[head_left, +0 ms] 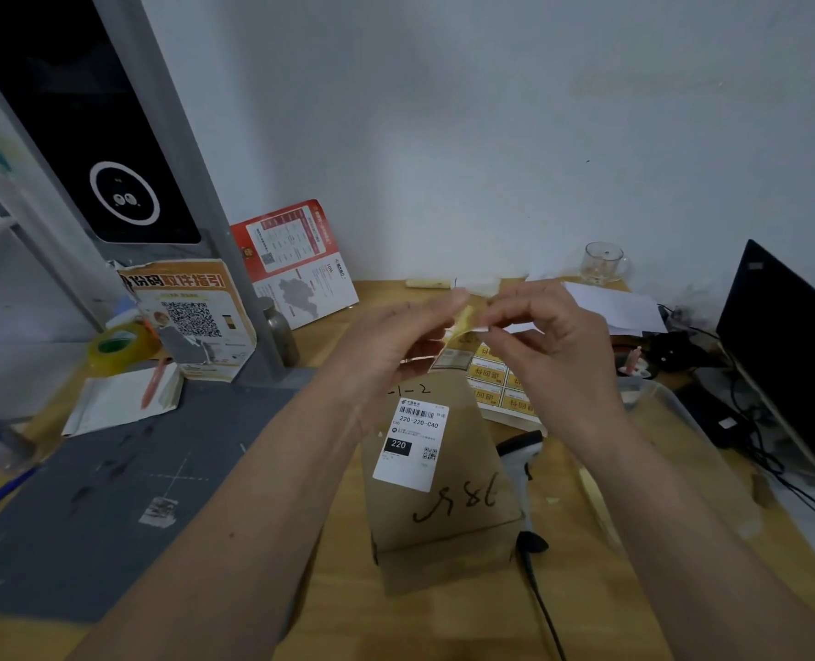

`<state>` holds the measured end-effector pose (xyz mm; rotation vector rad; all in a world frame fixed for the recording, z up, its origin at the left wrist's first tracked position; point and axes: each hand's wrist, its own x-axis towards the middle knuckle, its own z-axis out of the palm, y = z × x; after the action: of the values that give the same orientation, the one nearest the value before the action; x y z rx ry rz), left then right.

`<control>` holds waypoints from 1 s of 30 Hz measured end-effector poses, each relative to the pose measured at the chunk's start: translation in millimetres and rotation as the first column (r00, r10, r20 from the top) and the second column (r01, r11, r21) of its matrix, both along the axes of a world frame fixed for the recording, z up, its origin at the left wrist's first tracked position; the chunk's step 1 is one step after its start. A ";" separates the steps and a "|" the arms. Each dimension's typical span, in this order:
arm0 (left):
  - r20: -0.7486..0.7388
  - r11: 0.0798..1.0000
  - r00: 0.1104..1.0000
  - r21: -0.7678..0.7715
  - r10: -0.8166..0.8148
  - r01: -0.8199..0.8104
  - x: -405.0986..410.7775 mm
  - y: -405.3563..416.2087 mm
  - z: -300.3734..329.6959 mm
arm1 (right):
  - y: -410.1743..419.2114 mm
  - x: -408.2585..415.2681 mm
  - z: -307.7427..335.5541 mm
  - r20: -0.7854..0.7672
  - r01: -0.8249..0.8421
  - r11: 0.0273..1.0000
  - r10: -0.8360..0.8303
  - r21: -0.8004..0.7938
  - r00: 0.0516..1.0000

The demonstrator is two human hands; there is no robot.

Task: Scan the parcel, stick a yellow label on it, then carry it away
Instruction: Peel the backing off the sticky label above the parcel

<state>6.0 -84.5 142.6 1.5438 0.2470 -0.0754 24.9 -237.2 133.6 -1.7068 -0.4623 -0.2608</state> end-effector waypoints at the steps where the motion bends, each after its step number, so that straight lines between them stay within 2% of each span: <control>1: 0.000 1.000 1.000 0.013 -0.017 0.017 -0.2 -2.0 -1.9 | -2.0 0.1 -1.1 0.003 -0.002 1.000 0.002 -0.006 1.000; 10: 0.011 0.997 0.998 0.041 0.059 -0.059 12.7 -26.3 -19.4 | -33.0 6.0 -16.5 -0.036 -0.015 1.000 0.015 -0.007 0.999; 15: -0.059 0.994 0.993 0.018 0.105 -0.104 31.2 -45.2 -35.7 | -61.1 5.9 -22.5 -0.052 0.005 1.000 -0.006 -0.008 0.999; 21: -0.050 0.977 0.981 0.113 0.187 -0.180 54.6 -81.7 -48.4 | -102.5 8.2 -30.1 -0.081 0.076 0.997 -0.076 -0.008 0.994; 26: -0.086 0.985 0.994 0.166 0.064 -0.049 71.0 -121.4 -66.0 | -141.8 12.8 -37.3 -0.141 0.140 0.990 -0.138 0.004 0.980; 30: -0.156 0.988 0.988 0.152 0.018 0.006 83.9 -152.1 -87.4 | -171.5 17.9 -43.8 -0.172 0.157 0.987 -0.152 0.017 0.973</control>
<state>89.9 -236.6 55.2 1.6909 0.3901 -0.1774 42.8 -408.7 89.8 -1.7212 -0.1983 -0.2307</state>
